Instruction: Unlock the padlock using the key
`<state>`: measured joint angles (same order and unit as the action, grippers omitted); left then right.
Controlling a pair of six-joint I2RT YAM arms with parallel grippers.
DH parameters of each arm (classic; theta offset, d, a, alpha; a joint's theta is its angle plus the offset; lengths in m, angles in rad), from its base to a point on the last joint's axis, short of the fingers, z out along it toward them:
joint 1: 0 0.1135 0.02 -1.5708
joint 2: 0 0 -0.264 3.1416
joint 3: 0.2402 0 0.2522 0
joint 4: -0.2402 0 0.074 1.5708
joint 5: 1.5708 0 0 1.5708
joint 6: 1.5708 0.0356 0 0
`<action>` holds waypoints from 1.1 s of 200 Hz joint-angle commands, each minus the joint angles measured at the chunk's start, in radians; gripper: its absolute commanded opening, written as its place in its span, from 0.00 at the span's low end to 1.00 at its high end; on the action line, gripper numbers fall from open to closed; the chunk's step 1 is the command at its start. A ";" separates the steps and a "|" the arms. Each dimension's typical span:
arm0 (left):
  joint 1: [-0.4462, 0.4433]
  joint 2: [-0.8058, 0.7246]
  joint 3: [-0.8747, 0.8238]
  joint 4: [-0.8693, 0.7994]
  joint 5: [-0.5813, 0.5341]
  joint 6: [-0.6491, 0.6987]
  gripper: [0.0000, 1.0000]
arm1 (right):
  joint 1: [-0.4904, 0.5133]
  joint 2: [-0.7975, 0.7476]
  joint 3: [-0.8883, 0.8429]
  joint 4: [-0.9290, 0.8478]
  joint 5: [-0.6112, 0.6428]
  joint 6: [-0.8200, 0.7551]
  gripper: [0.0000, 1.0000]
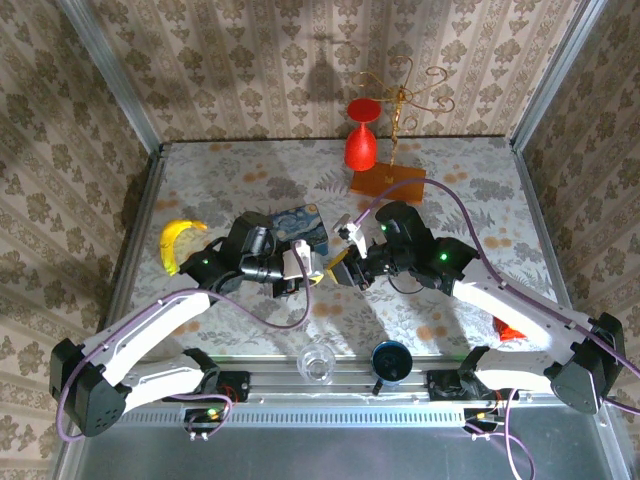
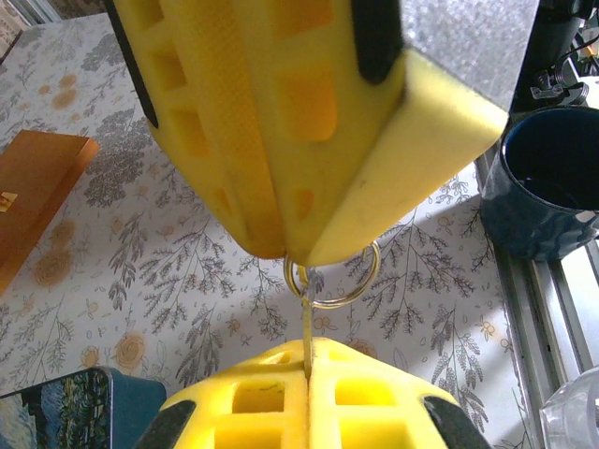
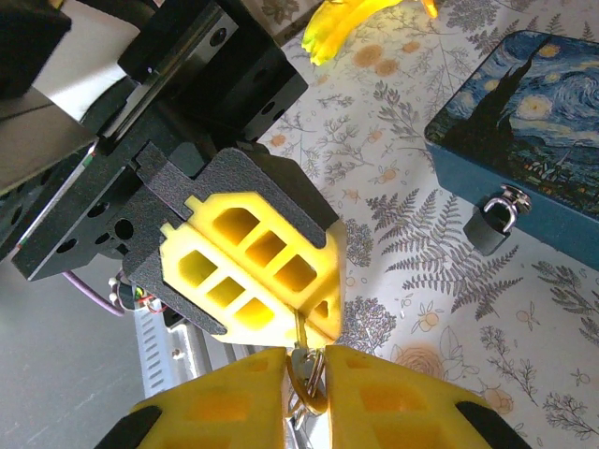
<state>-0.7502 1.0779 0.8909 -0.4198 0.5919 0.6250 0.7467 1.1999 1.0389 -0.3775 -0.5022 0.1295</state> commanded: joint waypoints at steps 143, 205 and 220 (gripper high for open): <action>0.025 -0.169 -0.112 0.315 -0.046 -0.286 0.60 | -0.008 -0.136 -0.182 0.257 0.211 0.125 0.00; 0.082 -0.158 -0.135 0.605 -0.144 -0.725 0.68 | -0.044 -0.218 -0.399 0.737 0.321 0.305 0.00; 0.108 -0.154 -0.156 0.693 -0.124 -0.844 0.68 | -0.047 -0.218 -0.414 0.790 0.342 0.336 0.00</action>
<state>-0.6720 0.9173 0.7673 0.0788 0.4664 0.0402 0.7067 1.0042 0.6456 0.1844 -0.2329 0.3748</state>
